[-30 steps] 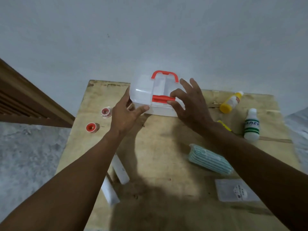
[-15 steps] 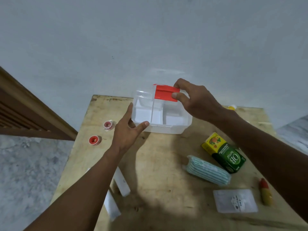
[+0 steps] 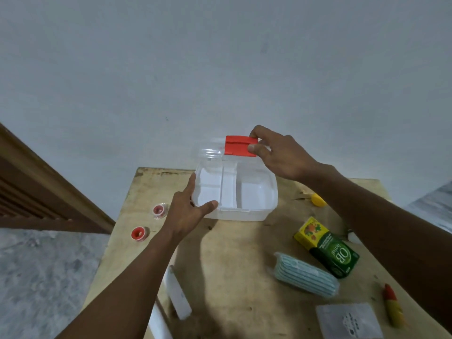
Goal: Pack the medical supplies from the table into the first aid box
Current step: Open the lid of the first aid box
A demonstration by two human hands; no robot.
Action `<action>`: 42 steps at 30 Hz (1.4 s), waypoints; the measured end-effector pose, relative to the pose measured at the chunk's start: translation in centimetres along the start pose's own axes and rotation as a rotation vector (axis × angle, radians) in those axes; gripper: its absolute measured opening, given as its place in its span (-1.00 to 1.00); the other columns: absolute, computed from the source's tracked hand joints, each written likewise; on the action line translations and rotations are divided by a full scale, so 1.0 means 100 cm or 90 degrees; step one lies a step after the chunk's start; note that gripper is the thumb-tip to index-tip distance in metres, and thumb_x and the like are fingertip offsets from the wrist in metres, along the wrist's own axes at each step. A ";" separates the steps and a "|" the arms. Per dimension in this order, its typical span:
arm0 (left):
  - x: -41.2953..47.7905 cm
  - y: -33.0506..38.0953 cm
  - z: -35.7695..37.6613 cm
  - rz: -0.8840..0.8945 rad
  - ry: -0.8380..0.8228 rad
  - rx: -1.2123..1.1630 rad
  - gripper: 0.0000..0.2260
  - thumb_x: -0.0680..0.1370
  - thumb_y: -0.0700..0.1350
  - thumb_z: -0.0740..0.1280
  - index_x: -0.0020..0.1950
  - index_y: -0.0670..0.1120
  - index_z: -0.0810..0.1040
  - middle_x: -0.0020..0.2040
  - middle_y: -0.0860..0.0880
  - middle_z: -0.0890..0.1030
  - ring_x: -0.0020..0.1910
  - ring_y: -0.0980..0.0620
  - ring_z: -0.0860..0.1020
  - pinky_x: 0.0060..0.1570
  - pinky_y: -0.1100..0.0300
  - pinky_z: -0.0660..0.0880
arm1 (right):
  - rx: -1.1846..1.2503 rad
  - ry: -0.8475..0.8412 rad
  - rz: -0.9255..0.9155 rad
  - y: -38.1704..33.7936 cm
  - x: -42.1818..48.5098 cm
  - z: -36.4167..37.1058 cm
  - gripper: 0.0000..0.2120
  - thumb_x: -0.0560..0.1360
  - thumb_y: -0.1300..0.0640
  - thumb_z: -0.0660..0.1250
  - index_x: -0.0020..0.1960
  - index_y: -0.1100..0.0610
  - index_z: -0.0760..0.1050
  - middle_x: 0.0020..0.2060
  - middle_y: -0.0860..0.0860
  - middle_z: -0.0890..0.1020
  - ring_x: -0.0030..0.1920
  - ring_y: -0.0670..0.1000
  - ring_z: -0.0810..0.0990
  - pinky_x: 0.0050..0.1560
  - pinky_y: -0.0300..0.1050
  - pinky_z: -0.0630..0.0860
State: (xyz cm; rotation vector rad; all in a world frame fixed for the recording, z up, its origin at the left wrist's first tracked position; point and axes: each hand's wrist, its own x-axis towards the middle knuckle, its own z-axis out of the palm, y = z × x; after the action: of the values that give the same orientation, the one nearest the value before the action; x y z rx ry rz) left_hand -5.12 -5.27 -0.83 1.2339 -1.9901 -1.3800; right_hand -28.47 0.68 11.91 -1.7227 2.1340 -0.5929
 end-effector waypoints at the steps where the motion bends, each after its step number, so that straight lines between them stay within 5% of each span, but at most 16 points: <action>1: 0.000 0.000 -0.002 -0.001 -0.005 -0.018 -0.21 0.45 0.07 0.49 0.58 0.18 0.15 0.36 0.08 0.52 0.28 -0.01 0.50 0.25 0.00 0.52 | 0.004 0.007 0.001 0.000 0.000 -0.001 -0.86 0.67 -0.05 0.15 0.16 -0.05 0.40 0.08 0.08 0.63 0.01 0.14 0.58 0.07 0.06 0.54; 6: -0.004 0.000 -0.009 -0.009 -0.041 -0.047 -0.31 0.46 -0.05 0.52 0.40 0.40 0.22 0.20 0.25 0.57 0.11 0.17 0.57 -0.02 0.35 0.53 | -0.064 0.117 -0.020 0.000 0.008 0.000 -0.81 0.64 -0.06 0.20 0.20 -0.01 0.44 0.06 0.08 0.61 0.07 0.14 0.54 0.12 0.10 0.51; 12: -0.022 -0.001 -0.012 -0.024 -0.053 -0.069 -0.32 0.45 -0.09 0.53 0.26 0.48 0.22 0.09 0.25 0.59 0.06 0.17 0.58 -0.20 0.47 0.51 | -0.145 0.278 -0.024 -0.003 0.016 -0.001 -0.79 0.63 -0.02 0.25 0.20 0.03 0.51 -0.02 0.09 0.55 -0.07 0.08 0.53 -0.04 -0.01 0.52; 17: -0.035 -0.008 -0.008 -0.019 -0.048 -0.068 -0.30 0.37 0.09 0.56 0.27 0.56 0.20 0.05 0.41 0.61 0.03 0.31 0.58 -0.11 0.38 0.54 | -0.174 0.283 -0.031 -0.004 0.021 -0.001 -0.75 0.62 0.02 0.28 0.25 0.09 0.53 0.00 0.12 0.59 -0.02 0.16 0.56 0.00 0.07 0.53; 22: -0.041 -0.011 -0.004 -0.014 -0.028 -0.073 -0.31 0.36 0.11 0.52 0.26 0.62 0.20 0.08 0.31 0.64 0.08 0.17 0.60 0.09 0.20 0.55 | -0.218 0.197 -0.035 0.002 0.020 0.008 -0.66 0.62 0.03 0.27 0.36 0.10 0.48 0.16 0.11 0.60 0.17 0.19 0.53 0.15 0.08 0.42; 27: -0.042 -0.008 -0.005 -0.008 -0.030 -0.070 -0.32 0.39 0.08 0.51 0.28 0.58 0.19 0.07 0.42 0.60 0.06 0.28 0.58 0.00 0.27 0.54 | -0.225 0.198 -0.034 0.001 0.019 0.010 -0.63 0.61 0.04 0.29 0.39 0.11 0.47 0.19 0.12 0.60 0.19 0.20 0.54 0.18 0.08 0.43; 34: -0.042 -0.010 -0.004 -0.009 -0.027 -0.072 -0.21 0.32 0.18 0.51 0.47 0.41 0.19 0.04 0.35 0.63 0.07 0.16 0.59 0.03 0.22 0.57 | -0.228 0.182 -0.030 0.002 0.017 0.009 -0.60 0.62 0.04 0.29 0.43 0.11 0.44 0.21 0.15 0.56 0.21 0.21 0.51 0.18 0.07 0.43; 42: -0.041 -0.008 -0.003 -0.015 -0.017 -0.044 -0.31 0.46 -0.01 0.52 0.31 0.50 0.18 0.01 0.46 0.59 0.04 0.28 0.57 -0.05 0.33 0.53 | -0.199 0.185 -0.029 0.001 0.011 0.008 -0.57 0.59 0.06 0.33 0.42 0.14 0.43 0.17 0.18 0.53 0.17 0.23 0.49 0.18 0.13 0.48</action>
State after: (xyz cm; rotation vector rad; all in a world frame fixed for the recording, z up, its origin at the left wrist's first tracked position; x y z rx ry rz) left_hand -2.43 -2.08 -0.90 1.2185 -1.9347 -1.4708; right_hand -28.40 -0.42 11.14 -1.9537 2.5056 -0.5751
